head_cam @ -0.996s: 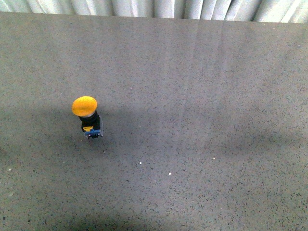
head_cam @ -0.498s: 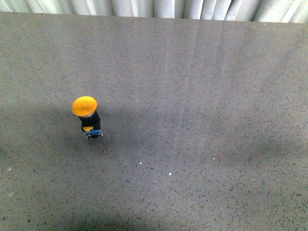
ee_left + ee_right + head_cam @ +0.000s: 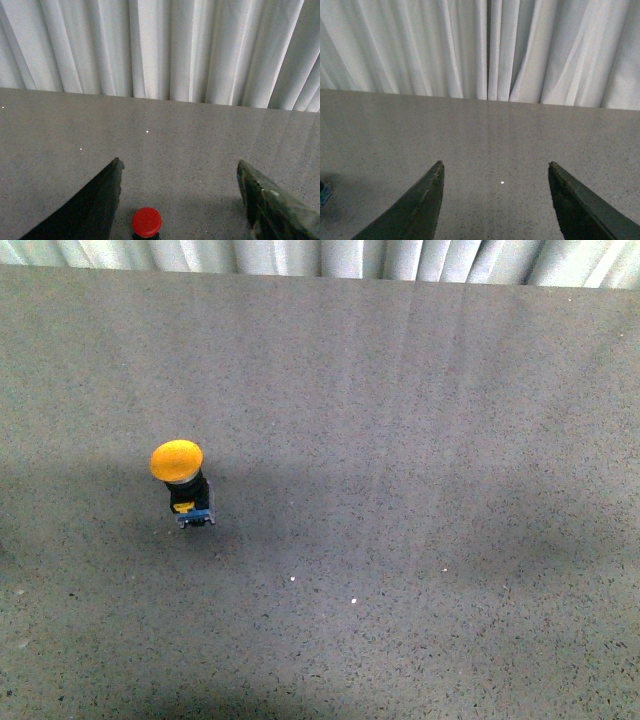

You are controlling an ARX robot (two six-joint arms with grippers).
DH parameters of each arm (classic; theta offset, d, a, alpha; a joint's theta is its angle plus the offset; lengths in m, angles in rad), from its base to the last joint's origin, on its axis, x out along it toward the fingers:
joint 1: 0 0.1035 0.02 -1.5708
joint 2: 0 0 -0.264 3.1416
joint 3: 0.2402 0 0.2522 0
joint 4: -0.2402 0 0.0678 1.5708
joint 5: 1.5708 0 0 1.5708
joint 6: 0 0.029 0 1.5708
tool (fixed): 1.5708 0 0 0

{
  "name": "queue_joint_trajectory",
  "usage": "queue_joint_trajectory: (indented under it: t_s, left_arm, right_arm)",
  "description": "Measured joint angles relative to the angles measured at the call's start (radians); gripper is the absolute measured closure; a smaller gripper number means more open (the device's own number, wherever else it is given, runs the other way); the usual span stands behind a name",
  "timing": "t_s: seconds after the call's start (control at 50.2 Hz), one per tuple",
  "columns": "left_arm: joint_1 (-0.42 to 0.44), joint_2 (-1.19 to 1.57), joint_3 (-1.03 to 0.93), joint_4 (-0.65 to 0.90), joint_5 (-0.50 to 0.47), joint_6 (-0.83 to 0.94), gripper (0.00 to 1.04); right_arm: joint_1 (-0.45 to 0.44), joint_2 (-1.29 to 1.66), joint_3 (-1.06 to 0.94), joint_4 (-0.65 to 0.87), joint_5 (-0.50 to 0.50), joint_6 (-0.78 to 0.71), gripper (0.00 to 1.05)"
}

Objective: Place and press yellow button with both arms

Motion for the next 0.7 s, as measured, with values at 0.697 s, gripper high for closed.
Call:
queue_joint_trajectory:
  t_s: [0.697]
  left_arm:
    - [0.0,0.0,0.0,0.0,0.0,0.003,0.09]
  right_arm:
    - [0.0,0.0,0.0,0.0,0.0,0.0,0.09]
